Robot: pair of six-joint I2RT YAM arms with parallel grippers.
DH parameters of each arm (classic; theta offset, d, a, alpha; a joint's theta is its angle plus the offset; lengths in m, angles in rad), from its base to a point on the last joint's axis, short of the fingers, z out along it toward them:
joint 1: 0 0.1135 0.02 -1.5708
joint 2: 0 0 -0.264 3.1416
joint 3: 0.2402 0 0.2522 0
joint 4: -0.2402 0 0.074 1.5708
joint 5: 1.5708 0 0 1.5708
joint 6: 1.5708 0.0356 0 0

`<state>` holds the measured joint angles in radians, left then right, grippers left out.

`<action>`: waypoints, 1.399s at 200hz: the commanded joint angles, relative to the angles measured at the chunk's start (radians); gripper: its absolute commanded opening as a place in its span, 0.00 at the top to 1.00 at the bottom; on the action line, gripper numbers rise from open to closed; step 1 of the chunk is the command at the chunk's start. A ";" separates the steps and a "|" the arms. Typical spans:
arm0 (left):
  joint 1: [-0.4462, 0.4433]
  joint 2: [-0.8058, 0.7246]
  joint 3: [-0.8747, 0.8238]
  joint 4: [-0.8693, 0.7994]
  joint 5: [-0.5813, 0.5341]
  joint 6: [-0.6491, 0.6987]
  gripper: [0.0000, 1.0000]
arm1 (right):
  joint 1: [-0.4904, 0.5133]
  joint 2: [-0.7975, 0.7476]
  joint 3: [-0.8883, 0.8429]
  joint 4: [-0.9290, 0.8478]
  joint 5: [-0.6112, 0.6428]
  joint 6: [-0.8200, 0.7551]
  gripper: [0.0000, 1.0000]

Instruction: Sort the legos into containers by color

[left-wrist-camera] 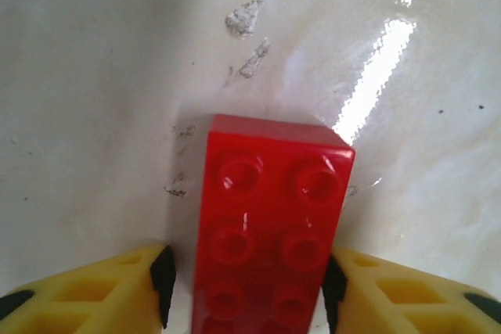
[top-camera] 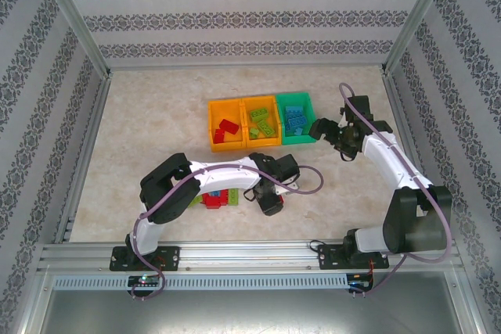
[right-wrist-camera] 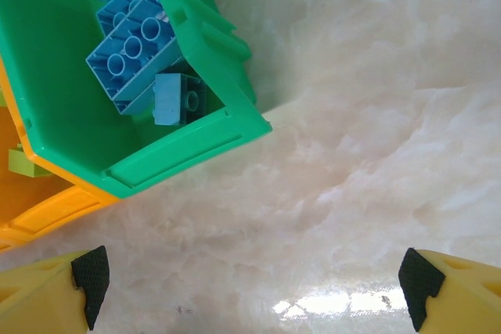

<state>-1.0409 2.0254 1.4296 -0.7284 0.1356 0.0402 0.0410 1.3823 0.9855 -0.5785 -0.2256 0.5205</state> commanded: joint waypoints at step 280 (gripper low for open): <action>0.533 -0.209 0.060 0.074 -0.106 -0.467 0.75 | 0.389 0.109 -0.002 0.093 0.096 -0.006 0.08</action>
<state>-0.5648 1.7500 1.3941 -0.6445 0.0471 -0.3210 0.3683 1.4582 0.9661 -0.5034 -0.1871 0.5266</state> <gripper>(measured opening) 0.323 0.917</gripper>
